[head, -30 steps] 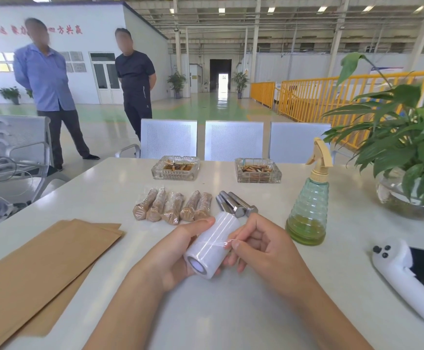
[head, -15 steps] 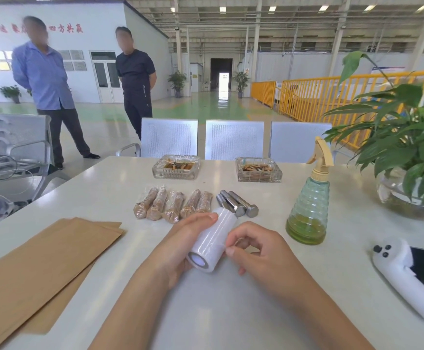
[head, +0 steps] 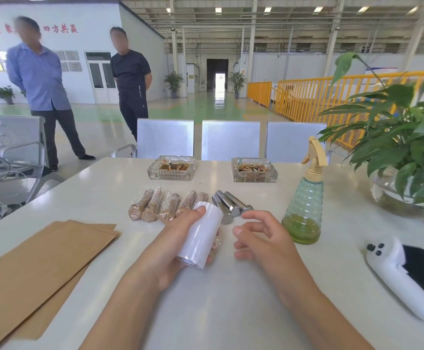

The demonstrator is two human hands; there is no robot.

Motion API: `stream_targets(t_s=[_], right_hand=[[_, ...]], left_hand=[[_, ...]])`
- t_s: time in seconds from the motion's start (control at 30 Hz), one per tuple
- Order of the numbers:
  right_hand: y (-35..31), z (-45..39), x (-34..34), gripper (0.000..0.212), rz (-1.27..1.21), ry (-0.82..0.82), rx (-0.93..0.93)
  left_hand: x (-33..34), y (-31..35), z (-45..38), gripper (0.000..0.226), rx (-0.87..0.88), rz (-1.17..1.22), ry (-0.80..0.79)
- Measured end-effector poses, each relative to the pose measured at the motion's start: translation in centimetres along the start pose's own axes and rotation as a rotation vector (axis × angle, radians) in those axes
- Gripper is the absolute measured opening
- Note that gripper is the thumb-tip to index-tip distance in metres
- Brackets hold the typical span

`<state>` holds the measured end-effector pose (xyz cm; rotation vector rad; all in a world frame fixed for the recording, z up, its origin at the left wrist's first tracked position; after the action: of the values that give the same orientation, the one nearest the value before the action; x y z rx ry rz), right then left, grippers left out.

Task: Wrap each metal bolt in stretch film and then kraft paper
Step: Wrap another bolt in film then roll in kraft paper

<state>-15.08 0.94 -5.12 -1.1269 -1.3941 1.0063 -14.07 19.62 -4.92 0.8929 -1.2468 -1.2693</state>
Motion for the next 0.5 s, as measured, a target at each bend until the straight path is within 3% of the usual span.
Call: stream_targets(t_s=[0.13,0.23,0.3,0.37,0.5], right_hand=[[0.7,0.2,0.6,0.040,-0.041,-0.079,0.175],[0.6,0.5,1.3,0.045,-0.020,-0.160,0.157],[0.6,0.6,1.3,0.047,0.032,-0.120,0.109],[0.6,0.5,1.2,0.042,0.079,-0.076,0.081],[0.8,0.4,1.3,0.031,-0.080,-0.141,0.172]], left_hand=[[0.5,0.3,0.4,0.037,0.135,-0.123,-0.024],[0.9,0.5,0.6,0.037,0.232,-0.219,0.002],[1.1,0.7,0.6,0.041,0.299,-0.279,0.055],[1.1,0.8,0.7,0.044,0.331,-0.298,0.077],[1.2,0.7,0.8,0.042,0.336,-0.286,0.037]])
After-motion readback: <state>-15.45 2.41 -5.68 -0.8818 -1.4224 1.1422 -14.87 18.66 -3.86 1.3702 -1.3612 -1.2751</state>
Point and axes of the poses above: each hand's wrist, its own z-axis away from the middle knuckle, its own x-axis out of the palm, y = z × x, the point moved 4 cm from there along -z, towards the middle knuckle, and after that the axes turned 7 degrees about -z, right-handed, at the moved point
